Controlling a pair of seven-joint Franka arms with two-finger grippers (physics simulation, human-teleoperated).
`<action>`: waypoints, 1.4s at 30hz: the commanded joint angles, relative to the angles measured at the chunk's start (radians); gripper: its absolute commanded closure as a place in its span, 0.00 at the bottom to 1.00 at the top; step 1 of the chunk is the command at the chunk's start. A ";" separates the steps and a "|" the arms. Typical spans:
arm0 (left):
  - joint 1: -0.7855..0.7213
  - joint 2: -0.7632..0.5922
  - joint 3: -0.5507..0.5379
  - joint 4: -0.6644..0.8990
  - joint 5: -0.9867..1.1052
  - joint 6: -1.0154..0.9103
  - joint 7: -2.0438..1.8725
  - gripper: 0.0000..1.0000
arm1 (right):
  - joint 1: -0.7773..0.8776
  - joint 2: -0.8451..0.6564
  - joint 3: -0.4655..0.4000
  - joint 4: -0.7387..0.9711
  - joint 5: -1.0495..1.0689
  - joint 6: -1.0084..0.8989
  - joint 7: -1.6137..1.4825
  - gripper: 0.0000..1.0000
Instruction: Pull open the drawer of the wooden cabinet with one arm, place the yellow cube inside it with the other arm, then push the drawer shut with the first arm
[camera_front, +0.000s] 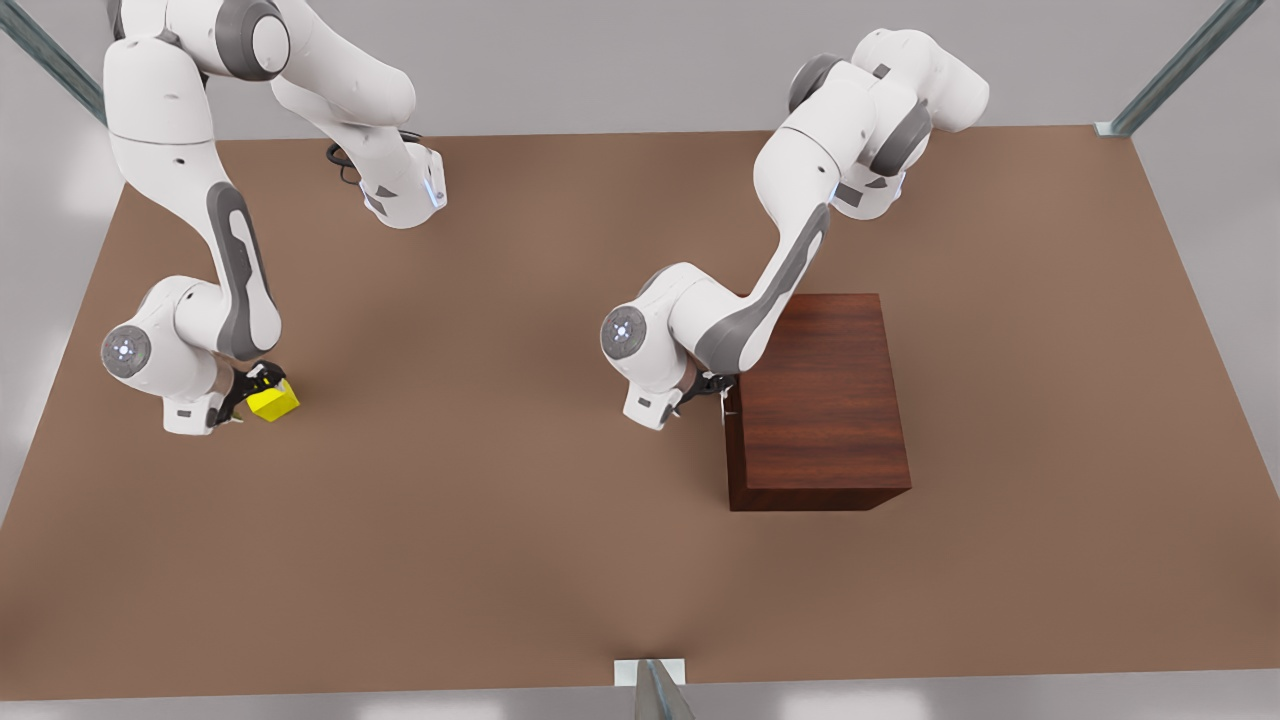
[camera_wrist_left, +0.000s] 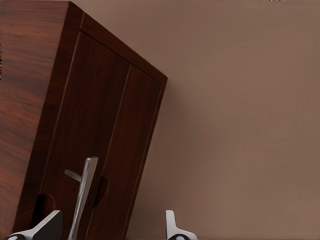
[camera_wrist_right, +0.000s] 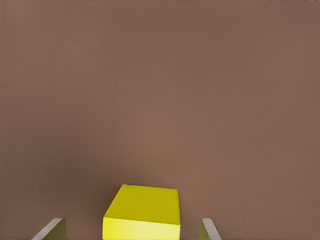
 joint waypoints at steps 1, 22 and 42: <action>0.004 -0.001 0.000 0.000 0.000 -0.005 -0.134 0.00 | 0.000 0.006 -0.003 0.000 0.011 0.054 -0.179 0.00; 0.007 0.034 -0.005 0.011 -0.072 -0.034 0.239 0.00 | -0.049 0.027 -0.003 -0.074 0.012 0.129 -0.164 0.00; -0.079 0.088 0.000 0.111 -0.069 -0.018 0.174 0.00 | -0.048 0.030 -0.003 -0.117 0.017 0.181 -0.132 0.00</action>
